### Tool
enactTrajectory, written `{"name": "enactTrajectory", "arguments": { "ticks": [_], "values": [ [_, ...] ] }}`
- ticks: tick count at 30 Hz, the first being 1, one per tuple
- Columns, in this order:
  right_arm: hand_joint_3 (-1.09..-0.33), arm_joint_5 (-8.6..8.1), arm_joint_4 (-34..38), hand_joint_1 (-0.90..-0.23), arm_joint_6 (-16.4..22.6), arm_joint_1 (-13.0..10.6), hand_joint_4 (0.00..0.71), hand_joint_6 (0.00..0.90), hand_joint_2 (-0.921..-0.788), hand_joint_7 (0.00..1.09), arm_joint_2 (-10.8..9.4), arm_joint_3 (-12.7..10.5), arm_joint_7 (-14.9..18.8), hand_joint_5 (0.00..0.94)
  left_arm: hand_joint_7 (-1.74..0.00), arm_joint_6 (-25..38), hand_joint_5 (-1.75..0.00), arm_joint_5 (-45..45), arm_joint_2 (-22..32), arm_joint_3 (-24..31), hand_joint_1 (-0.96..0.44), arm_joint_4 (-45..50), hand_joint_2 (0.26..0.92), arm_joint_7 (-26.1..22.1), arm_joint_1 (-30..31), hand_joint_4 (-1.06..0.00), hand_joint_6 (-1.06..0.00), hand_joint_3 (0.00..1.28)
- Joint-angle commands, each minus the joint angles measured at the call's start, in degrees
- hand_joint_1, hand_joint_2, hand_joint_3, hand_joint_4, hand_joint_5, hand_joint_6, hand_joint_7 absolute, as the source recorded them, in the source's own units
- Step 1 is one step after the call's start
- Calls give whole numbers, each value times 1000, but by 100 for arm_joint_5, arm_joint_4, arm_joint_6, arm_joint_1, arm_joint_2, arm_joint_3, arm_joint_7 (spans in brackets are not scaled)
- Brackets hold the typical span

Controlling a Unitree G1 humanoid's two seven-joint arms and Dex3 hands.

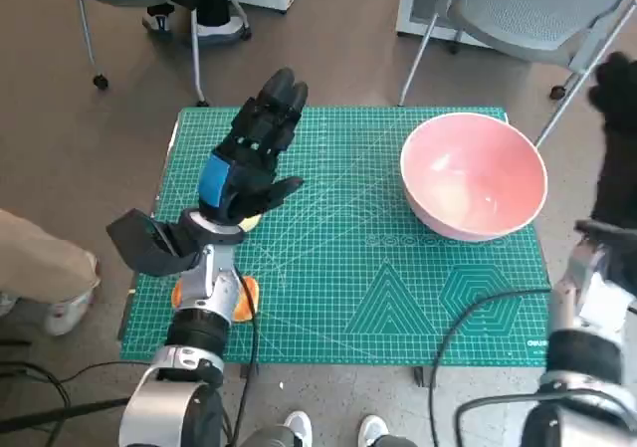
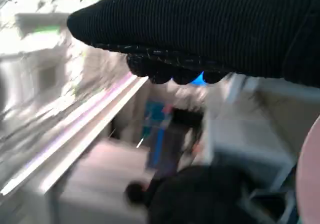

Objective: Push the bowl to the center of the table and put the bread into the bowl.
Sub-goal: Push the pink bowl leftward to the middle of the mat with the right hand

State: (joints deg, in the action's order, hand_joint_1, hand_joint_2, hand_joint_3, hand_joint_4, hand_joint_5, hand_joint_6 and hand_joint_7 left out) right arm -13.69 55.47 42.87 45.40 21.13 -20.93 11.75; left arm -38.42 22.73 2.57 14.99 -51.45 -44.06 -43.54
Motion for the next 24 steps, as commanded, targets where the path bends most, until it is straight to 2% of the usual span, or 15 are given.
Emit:
{"name": "enactTrajectory", "arguments": {
  "ticks": [1, 7, 12, 20, 24],
  "values": [
    [-853, -61, 580, -574, -418, 142, 171, 182, -921, 223, 168, -92, 54, 0, -1, -62, -1, -13, 57, 12, -512, -50, 921, -5, -79, -49, -210, 116],
    [-939, -57, 1037, -513, -743, 305, 160, 165, -921, 226, 270, -135, 181, 0, -3, -57, -1, -15, 63, 9, -513, -40, 921, -7, -70, -49, -214, 116],
    [-963, -4, 1349, -503, -1046, 381, 157, 158, -921, 225, 312, -142, 133, 0, -5, -50, -1, -19, 74, 4, -512, -17, 921, 1, -60, -49, -219, 118],
    [-922, 107, 1713, -502, -1516, 402, 159, 161, -921, 217, 341, -117, 50, 2, -7, -48, -1, -11, 105, 7, -511, 3, 921, -14, -35, -49, -224, 121],
    [-889, 125, 1816, -521, -1747, 379, 162, 168, -921, 209, 309, -121, 10, 2, -8, -43, -1, -8, 122, 6, -511, 16, 921, -23, -16, -50, -227, 122]
  ]
}}
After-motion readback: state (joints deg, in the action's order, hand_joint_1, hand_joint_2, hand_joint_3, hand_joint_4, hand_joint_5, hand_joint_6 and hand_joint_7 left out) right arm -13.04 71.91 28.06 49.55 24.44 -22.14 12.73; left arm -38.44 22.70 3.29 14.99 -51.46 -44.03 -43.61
